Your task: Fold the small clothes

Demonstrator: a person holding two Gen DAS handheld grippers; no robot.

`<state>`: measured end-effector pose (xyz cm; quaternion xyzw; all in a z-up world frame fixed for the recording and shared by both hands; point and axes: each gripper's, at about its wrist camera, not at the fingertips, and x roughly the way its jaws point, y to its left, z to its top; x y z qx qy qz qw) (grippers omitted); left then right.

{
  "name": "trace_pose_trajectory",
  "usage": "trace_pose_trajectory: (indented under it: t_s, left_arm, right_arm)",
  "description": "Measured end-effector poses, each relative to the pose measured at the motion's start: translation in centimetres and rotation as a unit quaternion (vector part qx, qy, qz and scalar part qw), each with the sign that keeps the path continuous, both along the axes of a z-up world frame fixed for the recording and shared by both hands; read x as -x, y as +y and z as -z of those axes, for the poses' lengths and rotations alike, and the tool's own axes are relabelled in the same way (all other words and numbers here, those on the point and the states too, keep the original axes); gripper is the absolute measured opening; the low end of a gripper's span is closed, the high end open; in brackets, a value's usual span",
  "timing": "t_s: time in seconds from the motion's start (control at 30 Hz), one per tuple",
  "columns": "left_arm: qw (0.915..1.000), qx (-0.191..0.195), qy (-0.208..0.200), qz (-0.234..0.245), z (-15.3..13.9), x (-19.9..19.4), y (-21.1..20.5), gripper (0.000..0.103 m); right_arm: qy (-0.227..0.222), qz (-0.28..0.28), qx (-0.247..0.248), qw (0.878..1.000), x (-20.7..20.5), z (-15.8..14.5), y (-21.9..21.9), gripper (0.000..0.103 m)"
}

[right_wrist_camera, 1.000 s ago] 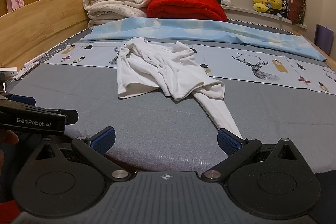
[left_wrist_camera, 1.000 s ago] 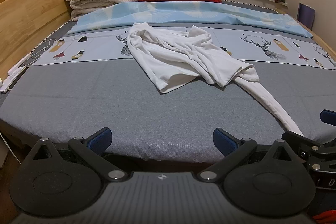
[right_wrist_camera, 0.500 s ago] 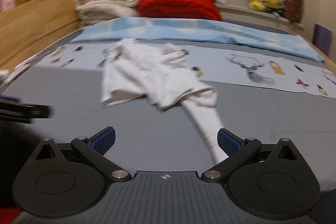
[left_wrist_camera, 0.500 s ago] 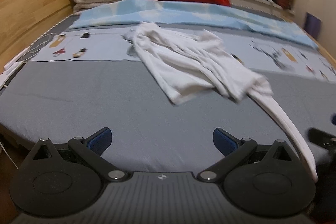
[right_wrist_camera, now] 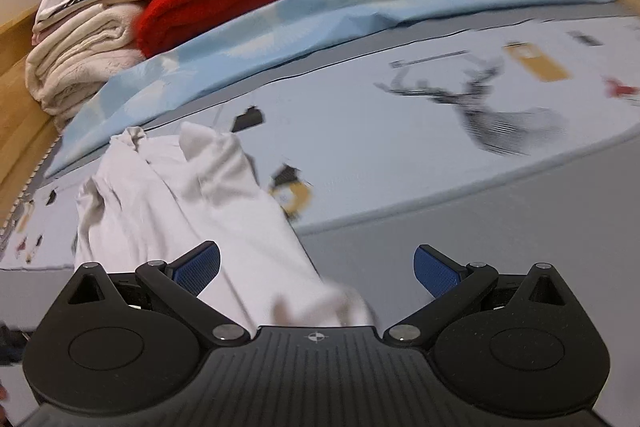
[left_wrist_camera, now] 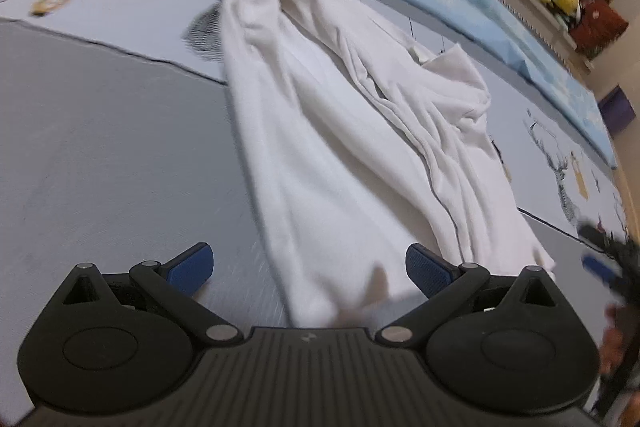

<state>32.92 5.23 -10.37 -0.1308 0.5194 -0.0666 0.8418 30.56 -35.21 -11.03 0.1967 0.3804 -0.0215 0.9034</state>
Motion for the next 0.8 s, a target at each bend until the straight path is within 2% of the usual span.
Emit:
trace_pose_trajectory:
  t_s: [0.07, 0.17, 0.2, 0.23, 0.27, 0.3, 0.33, 0.4, 0.5, 0.57, 0.6, 0.67, 0.73, 0.8]
  left_arm:
    - [0.9996, -0.018, 0.017, 0.012, 1.3, -2.1, -0.9, 0.102]
    - [0.9977, -0.057, 0.026, 0.026, 3.0, -3.6, -1.9, 0.090]
    - [0.9967, -0.075, 0.011, 0.028, 2.8, -3.7, -2.2, 0.063]
    - [0.9944, -0.099, -0.007, 0.037, 2.3, -3.5, -2.5, 0.017]
    - [0.9922, -0.117, -0.015, 0.041, 1.9, -3.5, -2.4, 0.008]
    - [0.9932, -0.110, -0.020, 0.031, 1.5, -3.5, -1.8, 0.005]
    - [0.9957, -0.087, -0.027, 0.013, 0.9, -3.5, -0.3, 0.005]
    - [0.9973, -0.065, -0.028, -0.017, 0.1, -3.6, 2.4, 0.005]
    - [0.9917, -0.093, -0.042, -0.078, -0.7, -3.1, 7.7, 0.004]
    - [0.9874, -0.086, -0.035, -0.128, -0.7, -2.6, 11.2, 0.004]
    - [0.9820, -0.106, -0.036, -0.152, -0.6, -2.2, 12.6, 0.004]
    - [0.9742, -0.141, -0.033, -0.173, -0.2, -1.7, 13.7, 0.004]
    - [0.9805, -0.135, -0.023, -0.142, 0.4, -1.4, 13.5, 0.005]
    - [0.9813, -0.154, -0.014, -0.115, 1.2, -1.3, 12.0, 0.005]
  right_arm:
    - [0.018, -0.013, 0.003, 1.000, -4.2, 1.6, 0.6, 0.102]
    - [0.062, -0.025, -0.002, 0.998, -9.5, 4.3, 2.0, 0.102]
    - [0.073, -0.032, -0.014, 0.997, -10.6, 5.1, 2.5, 0.097]
    - [0.069, -0.032, 0.000, 0.997, -11.1, 5.4, 3.3, 0.084]
    - [0.043, -0.048, 0.035, 0.997, -11.2, 5.2, 4.5, 0.056]
    - [0.041, -0.083, 0.061, 0.994, -11.3, 5.2, 5.5, 0.008]
    - [0.050, -0.092, 0.067, 0.992, -11.4, 5.3, 5.7, 0.001]
    - [0.058, -0.077, 0.069, 0.993, -11.0, 4.7, 4.9, 0.000]
    - [0.038, -0.037, 0.081, 0.995, -9.9, 2.3, 1.2, 0.000]
    - [0.019, 0.040, 0.172, 0.984, -9.5, 0.4, -2.1, 0.000]
    - [0.016, 0.069, 0.179, 0.981, -9.5, -0.4, -4.4, 0.000]
    - [0.018, 0.100, 0.167, 0.981, -9.6, -1.9, -8.7, 0.000]
    - [0.020, 0.088, 0.113, 0.990, -8.9, -2.7, -10.6, 0.004]
    - [0.015, 0.055, 0.064, 0.996, -7.5, -2.5, -9.9, 0.009]
